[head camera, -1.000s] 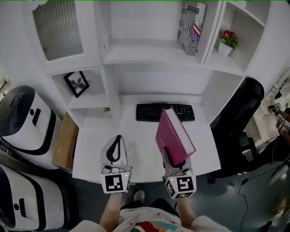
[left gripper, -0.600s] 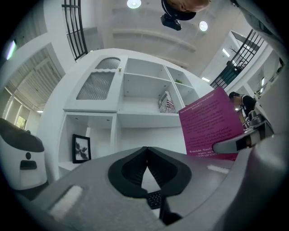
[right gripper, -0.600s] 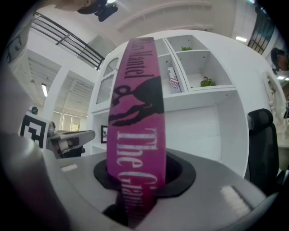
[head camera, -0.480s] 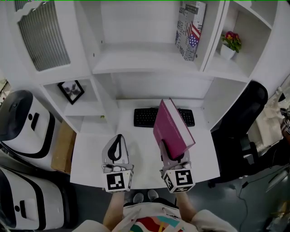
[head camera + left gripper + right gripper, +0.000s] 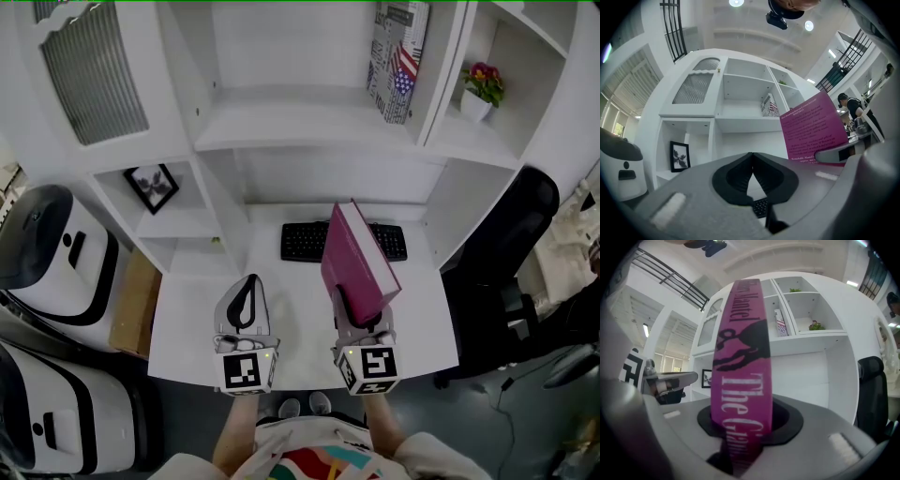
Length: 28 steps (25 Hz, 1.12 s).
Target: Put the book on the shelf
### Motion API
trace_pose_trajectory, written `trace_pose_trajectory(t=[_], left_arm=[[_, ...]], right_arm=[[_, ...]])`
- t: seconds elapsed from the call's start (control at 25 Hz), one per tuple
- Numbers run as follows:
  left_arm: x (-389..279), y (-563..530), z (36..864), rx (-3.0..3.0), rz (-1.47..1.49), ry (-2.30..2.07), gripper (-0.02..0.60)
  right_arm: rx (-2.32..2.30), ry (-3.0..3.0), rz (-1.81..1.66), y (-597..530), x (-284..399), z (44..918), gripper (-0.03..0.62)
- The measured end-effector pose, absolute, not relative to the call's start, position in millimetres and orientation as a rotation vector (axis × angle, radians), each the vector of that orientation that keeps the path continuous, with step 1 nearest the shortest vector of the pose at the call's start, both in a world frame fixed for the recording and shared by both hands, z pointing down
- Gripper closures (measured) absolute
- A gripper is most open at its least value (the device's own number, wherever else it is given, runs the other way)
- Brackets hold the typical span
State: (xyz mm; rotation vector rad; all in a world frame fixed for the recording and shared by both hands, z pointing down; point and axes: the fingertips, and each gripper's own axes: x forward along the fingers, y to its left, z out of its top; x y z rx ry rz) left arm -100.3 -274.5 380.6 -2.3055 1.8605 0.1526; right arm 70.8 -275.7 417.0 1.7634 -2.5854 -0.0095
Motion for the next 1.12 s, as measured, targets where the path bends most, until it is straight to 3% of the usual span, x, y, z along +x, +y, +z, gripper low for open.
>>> trace_pose_trajectory(t=[1.12], left_arm=[[-87, -321, 297, -2.295, 0.194, 1.742, 0.578]], right_arm=[[1.973, -2.696, -0.352, -310, 106, 165, 0.454]])
